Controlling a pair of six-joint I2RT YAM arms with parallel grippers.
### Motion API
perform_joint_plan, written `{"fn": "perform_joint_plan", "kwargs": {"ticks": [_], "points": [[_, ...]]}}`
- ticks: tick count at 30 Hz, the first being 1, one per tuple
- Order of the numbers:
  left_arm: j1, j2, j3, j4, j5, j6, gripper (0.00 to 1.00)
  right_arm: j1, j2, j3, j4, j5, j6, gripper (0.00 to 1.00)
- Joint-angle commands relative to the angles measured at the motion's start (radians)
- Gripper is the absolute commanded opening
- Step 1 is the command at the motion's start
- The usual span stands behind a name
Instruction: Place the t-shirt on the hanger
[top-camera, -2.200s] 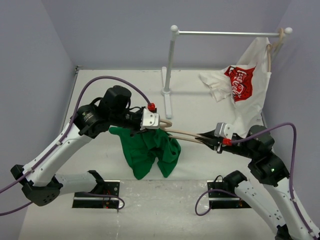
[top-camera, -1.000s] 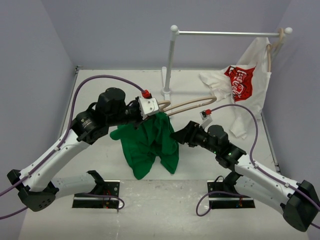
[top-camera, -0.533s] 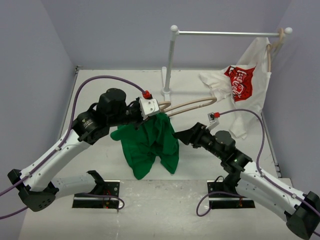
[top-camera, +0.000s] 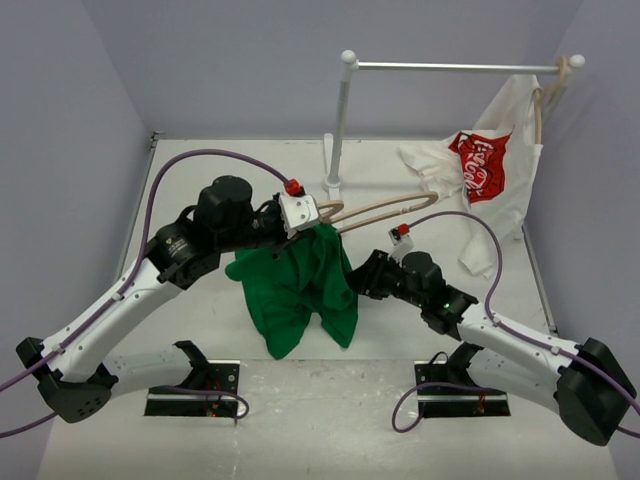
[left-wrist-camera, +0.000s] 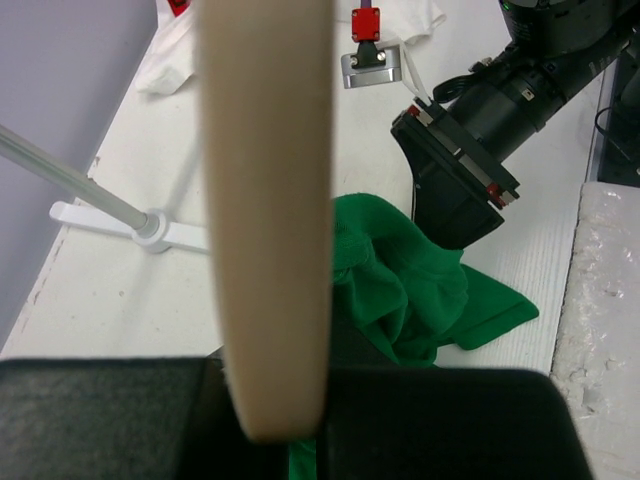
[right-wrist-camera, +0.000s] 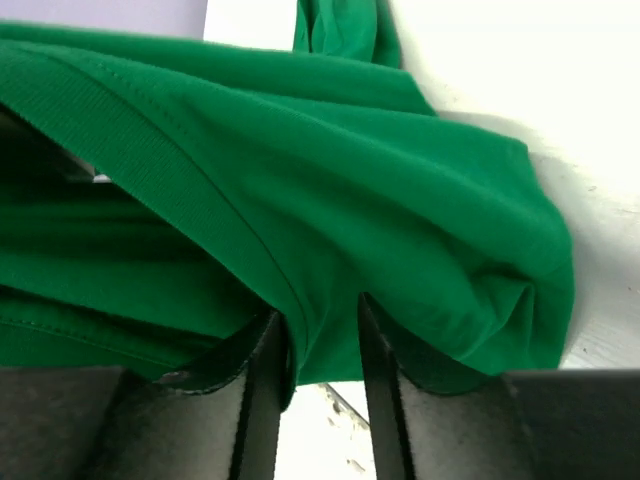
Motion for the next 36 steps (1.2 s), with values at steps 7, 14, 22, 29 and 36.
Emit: {"fn": "perform_joint_plan", "kwargs": {"ticks": [7,14,22,29,36], "points": [[0.006,-0.046,0.013,0.099,-0.035,-0.045,0.00,-0.028,-0.054,0.021,-0.078,0.090,-0.039,0.00],[0.006,-0.082,0.045,0.007,0.006,-0.020,0.00,-0.342,-0.157,0.166,-0.349,0.092,-0.216,0.00],[0.006,-0.087,0.020,-0.067,-0.008,0.007,0.00,-0.667,-0.118,0.574,-0.648,0.029,-0.410,0.00],[0.006,-0.006,0.053,-0.082,-0.028,-0.002,0.00,-0.671,-0.067,0.905,-0.820,-0.137,-0.523,0.00],[0.006,0.170,0.256,-0.095,0.144,-0.010,0.00,-0.563,-0.015,0.972,-0.882,-0.290,-0.612,0.00]]}}
